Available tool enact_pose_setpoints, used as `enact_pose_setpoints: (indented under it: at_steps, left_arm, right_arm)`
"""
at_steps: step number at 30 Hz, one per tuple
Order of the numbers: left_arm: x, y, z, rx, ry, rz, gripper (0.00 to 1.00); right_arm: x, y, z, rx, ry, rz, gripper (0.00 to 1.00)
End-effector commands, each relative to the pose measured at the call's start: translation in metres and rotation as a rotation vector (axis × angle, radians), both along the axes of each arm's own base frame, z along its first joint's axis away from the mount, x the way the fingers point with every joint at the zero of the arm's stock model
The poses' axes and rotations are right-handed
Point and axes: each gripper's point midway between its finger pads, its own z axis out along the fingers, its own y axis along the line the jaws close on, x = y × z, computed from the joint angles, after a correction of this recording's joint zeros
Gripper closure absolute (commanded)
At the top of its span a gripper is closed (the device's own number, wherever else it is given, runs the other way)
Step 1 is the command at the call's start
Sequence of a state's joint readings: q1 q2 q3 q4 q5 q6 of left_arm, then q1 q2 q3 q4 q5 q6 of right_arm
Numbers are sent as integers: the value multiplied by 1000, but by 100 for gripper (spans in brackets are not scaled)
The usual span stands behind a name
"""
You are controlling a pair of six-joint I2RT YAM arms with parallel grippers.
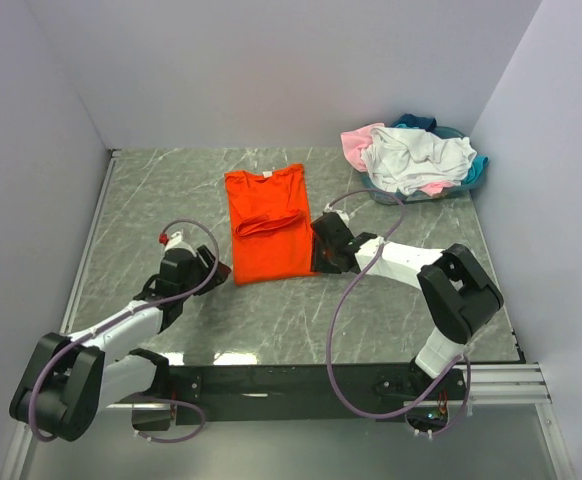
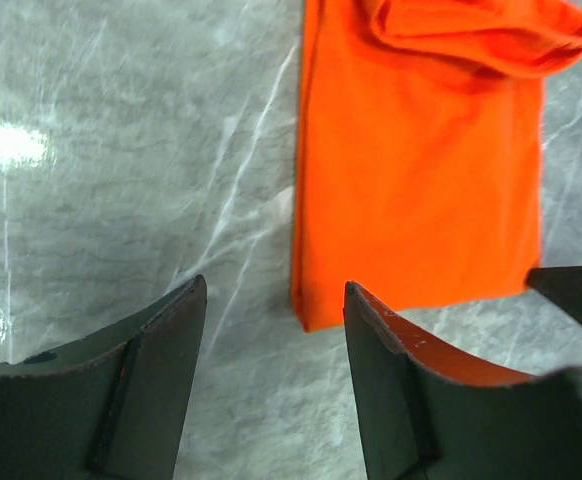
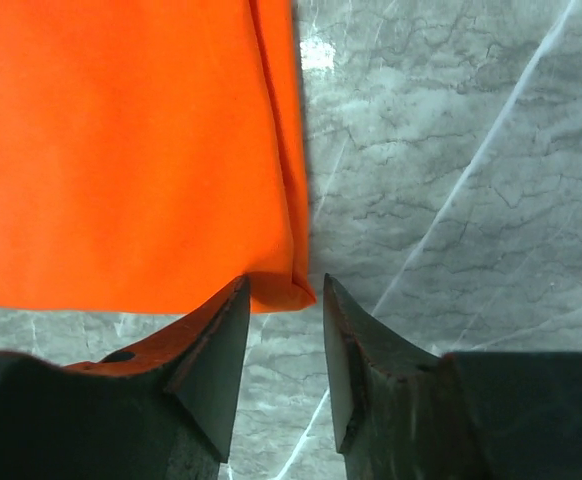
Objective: Fold and stack the t-shirts
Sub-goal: Fold the tshirt
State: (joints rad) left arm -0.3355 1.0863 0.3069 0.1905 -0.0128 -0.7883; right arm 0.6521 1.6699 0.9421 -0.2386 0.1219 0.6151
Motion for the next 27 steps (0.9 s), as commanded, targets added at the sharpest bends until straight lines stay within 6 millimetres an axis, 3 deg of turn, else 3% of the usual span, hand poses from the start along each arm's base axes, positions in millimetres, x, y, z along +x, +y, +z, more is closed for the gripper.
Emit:
enact_pose_setpoints:
  at_steps: [1,11,18,27]
  left_arm:
    - [1,-3,-4,7,22,-8,38]
    - [0,-24,-17,8,68,-62,39]
    - [-2,-32,-25,39,101,-76,51]
    - [-9,-41,-37,51,145,-109,59]
  right_arm:
    - [8,5,12,35,-44,-16,59]
    - [1,2,-7,13,13,-17,71]
    - [-1,3,-11,9,26,-12,75]
    - [-1,4,-12,13,31,-10,78]
